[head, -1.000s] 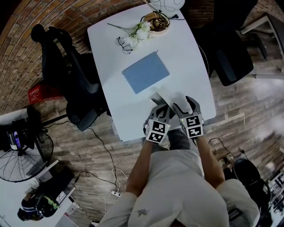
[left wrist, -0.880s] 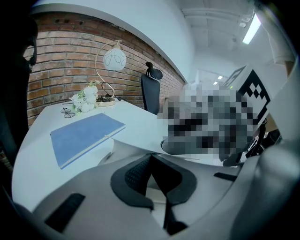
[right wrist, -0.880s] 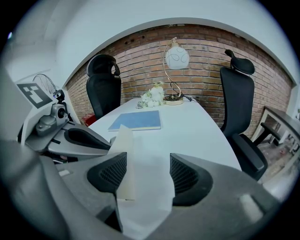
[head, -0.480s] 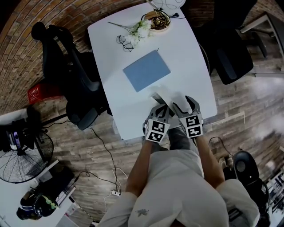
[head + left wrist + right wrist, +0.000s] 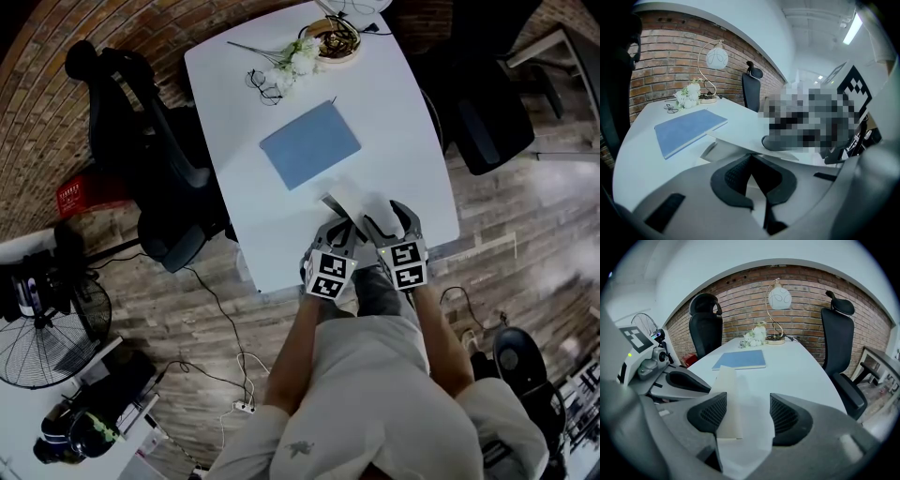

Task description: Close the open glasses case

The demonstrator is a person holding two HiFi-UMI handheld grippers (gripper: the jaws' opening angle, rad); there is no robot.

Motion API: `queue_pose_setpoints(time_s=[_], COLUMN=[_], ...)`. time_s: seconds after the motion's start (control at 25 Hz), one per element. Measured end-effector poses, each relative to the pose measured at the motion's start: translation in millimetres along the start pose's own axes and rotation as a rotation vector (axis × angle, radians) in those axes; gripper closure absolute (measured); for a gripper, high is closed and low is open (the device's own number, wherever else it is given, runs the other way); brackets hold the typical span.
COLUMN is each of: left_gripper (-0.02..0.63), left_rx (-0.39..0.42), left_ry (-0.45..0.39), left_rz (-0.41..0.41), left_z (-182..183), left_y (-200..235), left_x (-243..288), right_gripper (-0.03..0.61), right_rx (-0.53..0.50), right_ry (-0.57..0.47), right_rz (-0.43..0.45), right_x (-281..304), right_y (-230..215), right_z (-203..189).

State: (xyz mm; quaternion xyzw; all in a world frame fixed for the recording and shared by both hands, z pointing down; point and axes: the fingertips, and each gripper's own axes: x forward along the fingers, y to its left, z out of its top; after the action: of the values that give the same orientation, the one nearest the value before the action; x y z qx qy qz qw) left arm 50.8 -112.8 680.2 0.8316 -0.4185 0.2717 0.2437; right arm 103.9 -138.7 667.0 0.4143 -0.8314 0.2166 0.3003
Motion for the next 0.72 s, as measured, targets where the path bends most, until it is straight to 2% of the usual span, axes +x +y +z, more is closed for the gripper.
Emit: queue_pose_setpoints(time_s=[0.72], left_gripper=[0.609], left_rx=[-0.016], left_ry=[0.017], left_rz=[0.0], left_z=[-16.6], left_y=[3.1], left_x=[-6.1], right_gripper=[0.289], right_rx=[0.01], right_ry=[0.007], right_rz=[0.012], right_x=[-1.5], right_y=[16.6], right_z=[0.0])
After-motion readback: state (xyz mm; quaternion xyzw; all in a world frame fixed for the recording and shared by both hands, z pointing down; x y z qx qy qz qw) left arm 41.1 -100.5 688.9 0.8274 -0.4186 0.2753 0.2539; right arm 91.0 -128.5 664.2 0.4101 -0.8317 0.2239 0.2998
